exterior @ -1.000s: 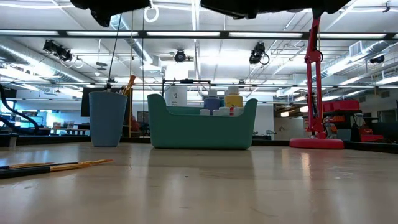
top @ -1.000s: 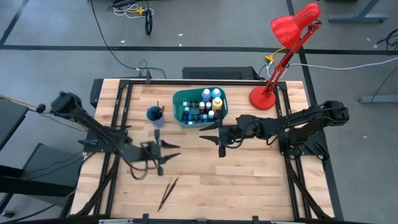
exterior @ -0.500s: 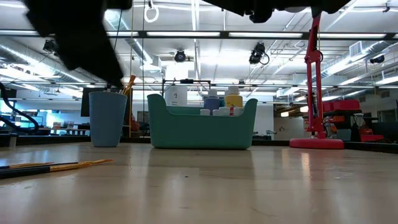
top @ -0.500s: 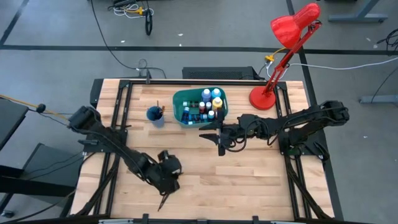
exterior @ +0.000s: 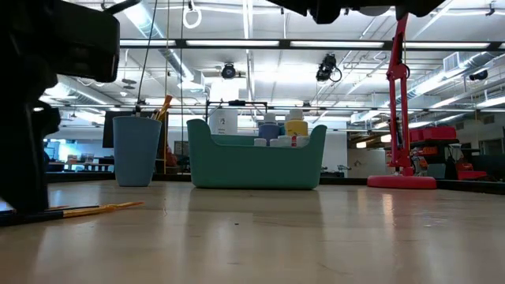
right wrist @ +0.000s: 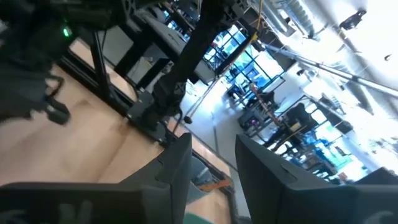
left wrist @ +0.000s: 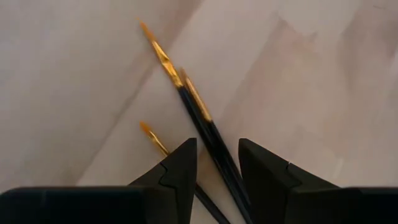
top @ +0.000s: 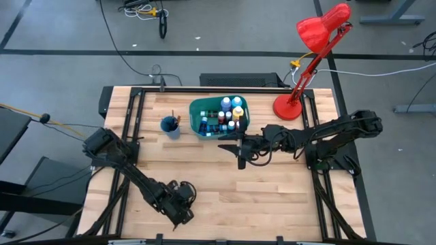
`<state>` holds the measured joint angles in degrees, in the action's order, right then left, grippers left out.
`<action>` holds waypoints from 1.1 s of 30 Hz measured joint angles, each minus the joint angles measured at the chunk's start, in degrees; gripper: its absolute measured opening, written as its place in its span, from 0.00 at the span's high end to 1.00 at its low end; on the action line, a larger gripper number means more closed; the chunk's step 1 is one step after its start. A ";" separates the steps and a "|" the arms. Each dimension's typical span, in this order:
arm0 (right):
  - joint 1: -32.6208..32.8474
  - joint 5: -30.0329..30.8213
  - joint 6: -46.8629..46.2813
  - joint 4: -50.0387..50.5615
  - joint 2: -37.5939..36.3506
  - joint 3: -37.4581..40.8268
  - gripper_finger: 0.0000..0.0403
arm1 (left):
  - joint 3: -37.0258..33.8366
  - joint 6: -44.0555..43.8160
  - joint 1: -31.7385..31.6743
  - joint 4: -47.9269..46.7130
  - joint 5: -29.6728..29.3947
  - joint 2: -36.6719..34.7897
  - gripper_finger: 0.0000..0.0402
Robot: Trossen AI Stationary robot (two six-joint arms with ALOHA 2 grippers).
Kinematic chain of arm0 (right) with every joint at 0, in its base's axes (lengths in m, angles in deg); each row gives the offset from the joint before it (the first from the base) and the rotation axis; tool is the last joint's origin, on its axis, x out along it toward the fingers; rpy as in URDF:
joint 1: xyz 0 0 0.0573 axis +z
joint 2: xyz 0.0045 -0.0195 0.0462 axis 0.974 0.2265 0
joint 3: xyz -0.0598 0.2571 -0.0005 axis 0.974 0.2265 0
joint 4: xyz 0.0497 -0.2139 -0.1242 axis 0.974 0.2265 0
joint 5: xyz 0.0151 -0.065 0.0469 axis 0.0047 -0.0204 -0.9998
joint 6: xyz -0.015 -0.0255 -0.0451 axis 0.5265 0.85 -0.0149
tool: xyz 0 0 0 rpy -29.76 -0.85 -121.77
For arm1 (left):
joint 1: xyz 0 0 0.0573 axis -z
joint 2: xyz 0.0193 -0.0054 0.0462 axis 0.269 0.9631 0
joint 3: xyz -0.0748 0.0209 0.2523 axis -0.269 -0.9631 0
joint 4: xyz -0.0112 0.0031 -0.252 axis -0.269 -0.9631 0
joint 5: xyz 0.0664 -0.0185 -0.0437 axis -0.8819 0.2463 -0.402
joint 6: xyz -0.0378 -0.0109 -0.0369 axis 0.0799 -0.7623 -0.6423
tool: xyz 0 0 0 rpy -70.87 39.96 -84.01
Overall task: Pick & Place Paint Supplies
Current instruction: Put the gold paint brush into the blue cup
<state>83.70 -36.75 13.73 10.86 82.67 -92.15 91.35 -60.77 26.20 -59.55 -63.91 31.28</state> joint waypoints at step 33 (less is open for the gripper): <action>8.34 -4.58 -8.40 0.15 0.00 0.00 0.68 | 0.13 22.91 -7.27 -0.26 -4.19 3.64 0.85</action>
<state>92.05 -41.33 5.34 11.02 82.67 -92.15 91.48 -37.85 18.93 -59.81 -68.11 34.91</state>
